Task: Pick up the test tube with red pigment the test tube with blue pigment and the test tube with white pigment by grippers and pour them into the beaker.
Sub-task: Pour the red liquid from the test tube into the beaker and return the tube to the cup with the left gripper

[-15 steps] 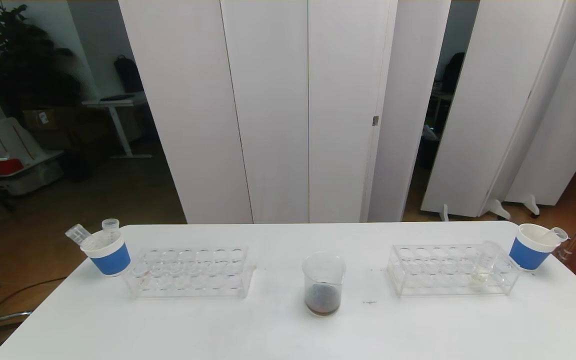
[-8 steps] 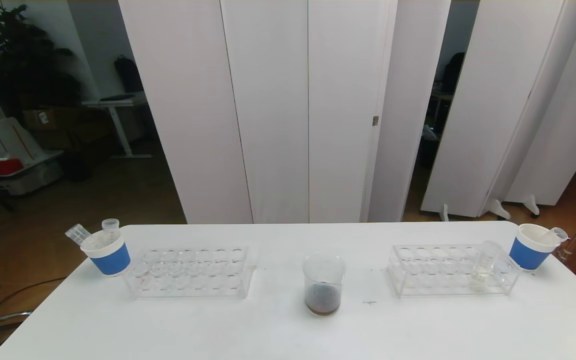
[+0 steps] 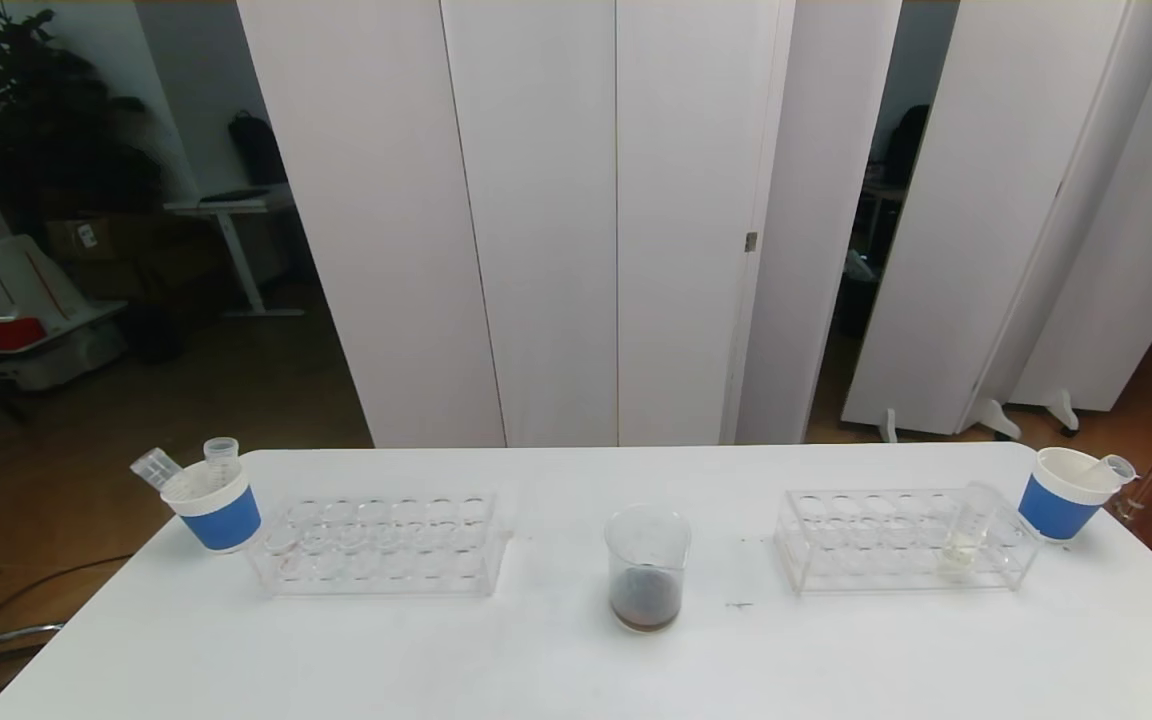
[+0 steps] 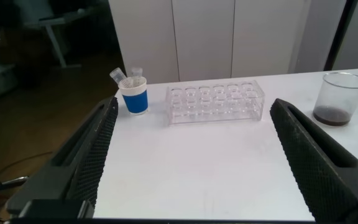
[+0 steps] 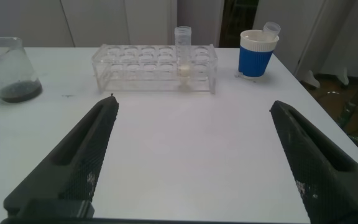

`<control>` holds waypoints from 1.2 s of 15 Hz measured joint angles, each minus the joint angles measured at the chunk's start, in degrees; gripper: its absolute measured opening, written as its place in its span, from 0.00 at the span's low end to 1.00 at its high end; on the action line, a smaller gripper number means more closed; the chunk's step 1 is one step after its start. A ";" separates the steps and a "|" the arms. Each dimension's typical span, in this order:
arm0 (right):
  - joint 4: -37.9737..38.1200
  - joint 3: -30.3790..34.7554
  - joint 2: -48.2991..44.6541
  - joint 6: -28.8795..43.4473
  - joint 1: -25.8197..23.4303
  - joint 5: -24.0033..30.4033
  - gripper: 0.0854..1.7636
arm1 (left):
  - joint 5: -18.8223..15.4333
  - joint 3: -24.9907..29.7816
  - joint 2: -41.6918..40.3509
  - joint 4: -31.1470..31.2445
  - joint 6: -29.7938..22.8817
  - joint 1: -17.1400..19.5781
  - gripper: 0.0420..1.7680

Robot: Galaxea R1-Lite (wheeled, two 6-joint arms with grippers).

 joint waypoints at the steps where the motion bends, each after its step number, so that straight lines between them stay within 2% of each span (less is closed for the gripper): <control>1: 0.00 0.00 0.00 0.02 0.00 -0.02 0.99 | -0.30 1.08 -0.80 -0.61 -0.46 0.00 0.99; 4: 0.00 0.00 0.00 0.02 0.00 0.00 0.99 | -0.24 4.50 -2.00 -1.11 -0.84 0.05 0.99; 6: 0.00 0.00 0.00 0.02 0.00 0.00 0.99 | -0.02 8.57 -2.13 -4.90 -0.99 0.10 0.99; 11: 0.00 0.02 0.00 0.02 0.00 0.01 0.99 | 0.13 23.08 -2.21 -24.44 -0.79 0.07 0.99; 12: 0.00 0.02 0.00 0.00 0.00 0.00 0.99 | -0.02 25.56 -2.23 -26.26 -0.84 0.07 0.99; 18: 0.01 0.02 0.00 0.00 0.00 0.01 0.99 | -1.67 27.93 -2.28 -19.63 -1.27 0.07 0.99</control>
